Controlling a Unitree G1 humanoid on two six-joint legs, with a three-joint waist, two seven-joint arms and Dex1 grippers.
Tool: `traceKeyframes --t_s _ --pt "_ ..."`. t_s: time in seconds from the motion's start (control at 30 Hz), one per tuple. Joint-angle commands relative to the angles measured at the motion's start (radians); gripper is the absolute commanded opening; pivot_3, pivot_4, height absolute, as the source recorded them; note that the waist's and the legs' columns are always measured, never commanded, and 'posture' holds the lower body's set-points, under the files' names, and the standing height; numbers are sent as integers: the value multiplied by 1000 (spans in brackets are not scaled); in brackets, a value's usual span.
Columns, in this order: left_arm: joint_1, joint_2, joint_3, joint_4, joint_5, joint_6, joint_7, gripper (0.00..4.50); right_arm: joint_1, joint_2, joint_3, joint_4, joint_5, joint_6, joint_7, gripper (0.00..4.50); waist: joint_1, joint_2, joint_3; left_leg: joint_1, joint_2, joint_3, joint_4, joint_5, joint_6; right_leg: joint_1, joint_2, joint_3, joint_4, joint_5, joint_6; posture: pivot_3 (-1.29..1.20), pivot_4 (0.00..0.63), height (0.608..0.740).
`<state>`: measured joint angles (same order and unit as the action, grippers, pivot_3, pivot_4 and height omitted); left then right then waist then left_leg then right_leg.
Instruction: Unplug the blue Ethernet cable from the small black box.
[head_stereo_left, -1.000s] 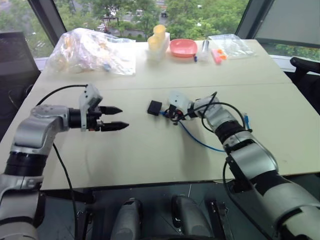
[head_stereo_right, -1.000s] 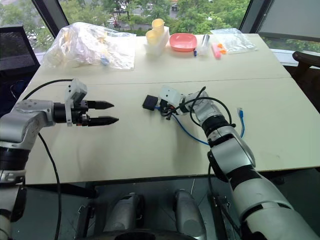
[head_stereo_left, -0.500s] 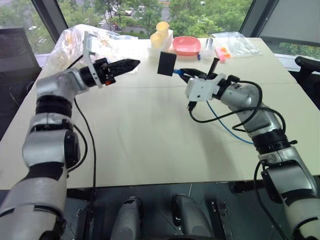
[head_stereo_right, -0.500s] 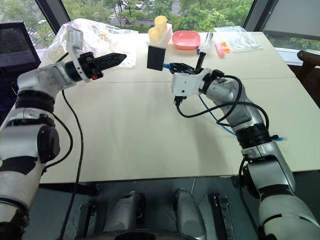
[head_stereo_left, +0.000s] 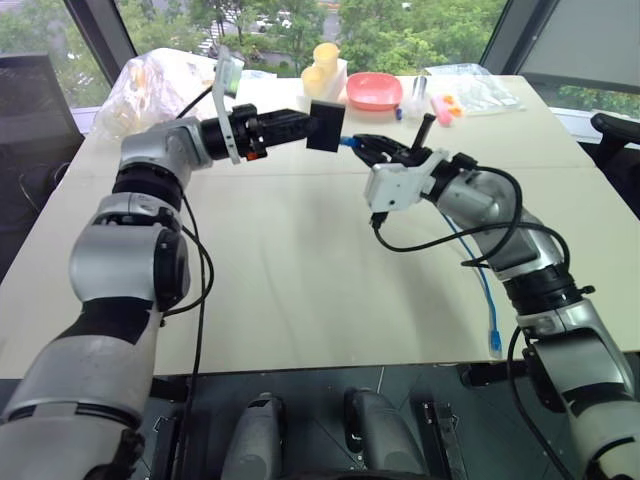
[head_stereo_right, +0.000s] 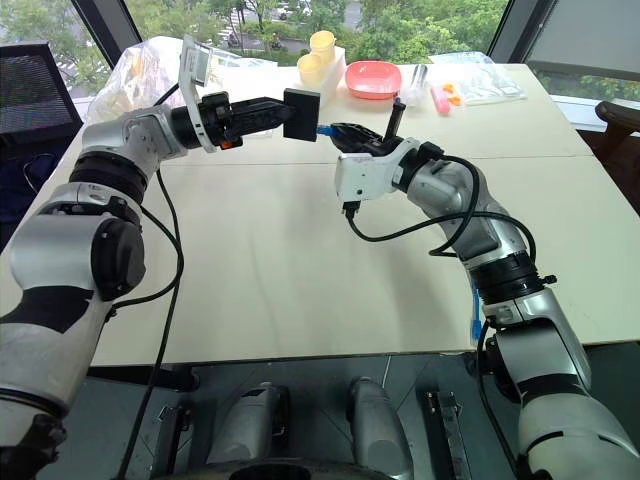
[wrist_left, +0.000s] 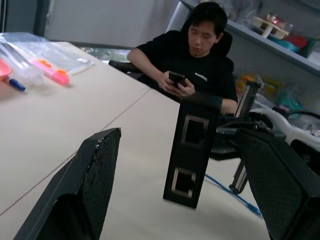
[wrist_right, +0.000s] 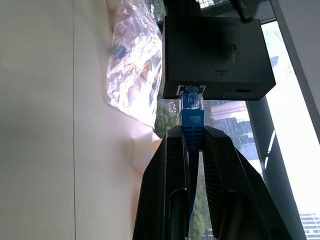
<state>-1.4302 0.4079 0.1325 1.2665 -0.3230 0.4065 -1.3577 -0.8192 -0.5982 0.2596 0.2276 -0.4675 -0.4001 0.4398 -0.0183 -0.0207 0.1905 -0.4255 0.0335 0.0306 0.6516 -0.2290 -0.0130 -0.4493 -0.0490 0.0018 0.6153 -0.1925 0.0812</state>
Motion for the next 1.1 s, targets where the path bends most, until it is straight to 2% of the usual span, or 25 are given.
traceKeyframes --t_s 0.03,0.1,0.27,0.4,0.57,0.6,0.73,0.87,0.9,0.97,1.0,1.1 --pt "-51 -1 18 1 17 -16 -29 3865 2 2 -13 -55 7 0 5 436 -1 0 0 0 0 0 0 0 0 0 0 0 0 0 0 0 150 740" --pt "-55 -3 20 4 26 -20 -37 3865 5 5 -11 -61 6 2 8 436 -1 0 0 0 0 0 0 0 0 0 0 0 0 0 0 0 150 740" --pt "-62 -9 24 9 41 -12 -70 2483 14 7 -6 -74 0 0 12 396 0 0 0 0 0 0 0 0 0 0 0 0 0 0 0 0 150 740" --pt "-56 -13 1 5 72 -16 -125 1737 19 12 -7 -78 4 4 16 396 0 0 0 0 0 0 0 0 0 0 0 0 0 0 0 0 150 740" --pt "-48 -9 -9 5 109 -23 -148 536 23 8 -6 -85 1 4 25 396 -1 0 0 0 0 0 0 0 0 0 0 0 0 0 0 0 150 740" --pt "-45 -7 -6 6 114 -27 -144 520 26 6 -7 -89 10 4 36 396 -1 0 0 0 0 0 0 0 0 0 0 0 0 0 0 0 150 740" --pt "-35 3 7 8 126 -38 -124 521 34 -4 -18 -106 39 -4 66 1769 0 0 0 0 0 0 0 0 0 0 0 0 0 0 0 0 150 740" --pt "-20 17 20 8 125 -42 -109 521 97 -3 -77 -185 93 172 118 3812 1 0 0 0 0 0 0 0 0 0 0 0 1 0 0 0 150 740" --pt "-14 21 21 7 125 -41 -106 521 143 21 -119 -253 191 305 161 4333 3 0 0 0 0 0 0 0 0 0 0 0 1 0 0 0 150 740" --pt "-3 34 19 3 125 -33 -124 521 245 88 -200 -442 439 686 240 4333 4 0 0 0 0 -1 0 0 0 0 0 0 1 0 0 0 150 740" --pt "0 41 18 1 124 -24 -141 521 297 142 -252 -553 633 905 246 4333 5 0 0 0 0 -2 1 0 0 1 0 -1 1 0 0 0 150 740" --pt "-2 52 28 -1 107 9 -172 521 361 348 -428 -715 1127 1309 121 4333 3 0 0 0 1 -3 0 0 0 1 0 -2 2 0 0 0 150 740"
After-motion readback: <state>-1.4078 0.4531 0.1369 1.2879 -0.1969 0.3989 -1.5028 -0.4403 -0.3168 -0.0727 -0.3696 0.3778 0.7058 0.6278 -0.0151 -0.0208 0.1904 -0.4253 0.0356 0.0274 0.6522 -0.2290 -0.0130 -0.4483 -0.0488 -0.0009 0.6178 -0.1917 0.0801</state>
